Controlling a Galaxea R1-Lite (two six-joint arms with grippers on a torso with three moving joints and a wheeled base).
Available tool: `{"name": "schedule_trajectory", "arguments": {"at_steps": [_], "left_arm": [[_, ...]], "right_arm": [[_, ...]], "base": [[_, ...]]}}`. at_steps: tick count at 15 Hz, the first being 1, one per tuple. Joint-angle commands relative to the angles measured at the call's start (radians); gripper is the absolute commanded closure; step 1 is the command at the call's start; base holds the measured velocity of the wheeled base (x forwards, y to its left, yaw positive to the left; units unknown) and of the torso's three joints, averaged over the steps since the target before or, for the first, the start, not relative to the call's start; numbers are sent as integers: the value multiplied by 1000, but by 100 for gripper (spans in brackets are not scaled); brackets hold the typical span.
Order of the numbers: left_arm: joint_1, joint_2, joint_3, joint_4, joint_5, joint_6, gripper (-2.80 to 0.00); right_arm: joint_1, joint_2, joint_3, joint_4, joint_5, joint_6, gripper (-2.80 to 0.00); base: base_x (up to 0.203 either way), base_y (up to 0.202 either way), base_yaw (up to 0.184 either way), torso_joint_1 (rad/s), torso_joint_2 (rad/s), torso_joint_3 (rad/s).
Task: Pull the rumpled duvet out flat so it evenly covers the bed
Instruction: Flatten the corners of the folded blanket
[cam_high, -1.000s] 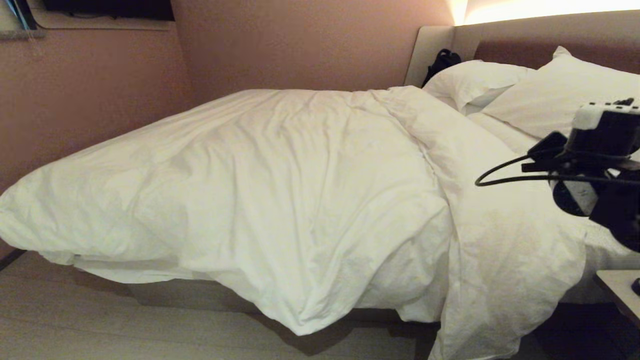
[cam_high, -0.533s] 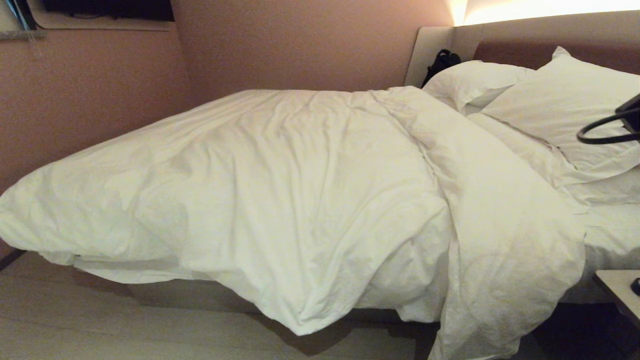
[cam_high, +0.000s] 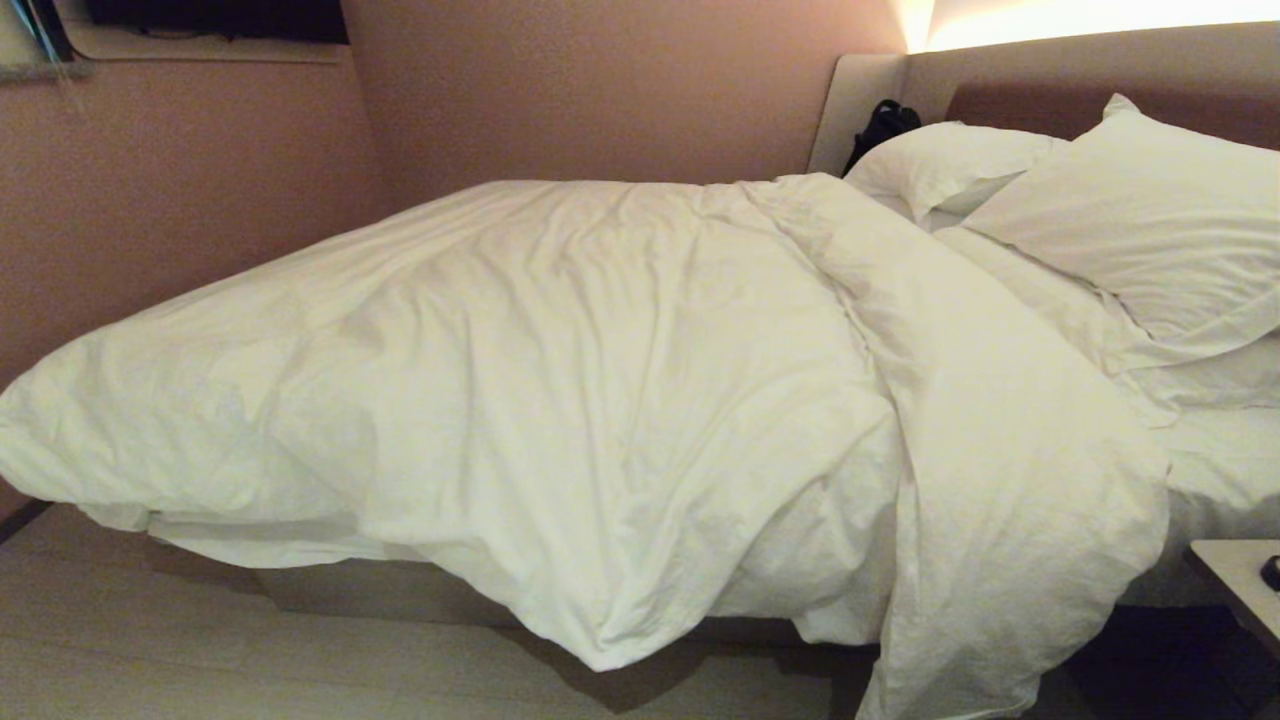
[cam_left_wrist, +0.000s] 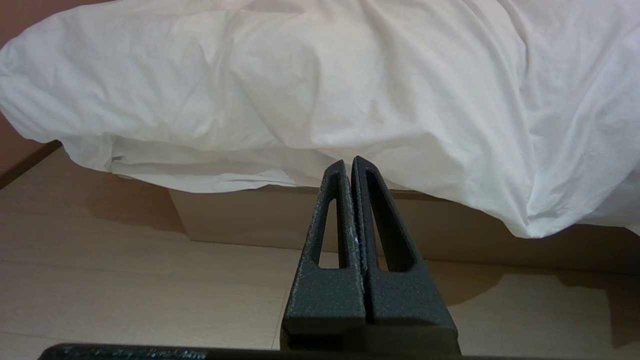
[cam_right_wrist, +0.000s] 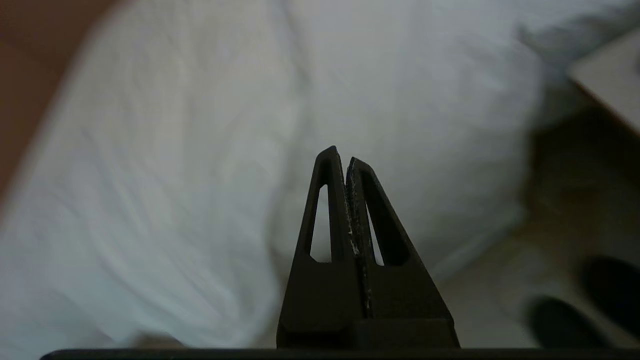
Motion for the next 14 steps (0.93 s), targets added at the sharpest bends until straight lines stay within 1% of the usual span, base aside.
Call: {"name": "schedule_trajectory", "arguments": {"at_steps": [1,4,6,8,10,12,14], "left_arm": [[0,0,0,0,0,1,0],[0,0,0,0,-1,1,0],[0,0,0,-1,0,1,0],[0,0,0,-1,0,1,0],[0,0,0,-1,0,1,0],[0,0,0,0,0,1,0],[0,0,0,-1,0,1,0]], "right_arm": [[-1,-71,14,223,-25,-174,0],[-5,-190,12,220,-97,-177,0],[-33,-252,15,218,-160,-199,0],[-87,-321,19,215,-169,-265,0],[-133,-407,44,195,-158,-368,0],[-156,-492,95,155,-150,-445,0],[-158,-567,162,111,-135,-495,0]], "base": [[0,0,0,0,0,0],[0,0,0,0,0,0],[0,0,0,0,0,0],[0,0,0,0,0,0],[0,0,0,0,0,0],[0,0,0,0,0,0],[0,0,0,0,0,0]]}}
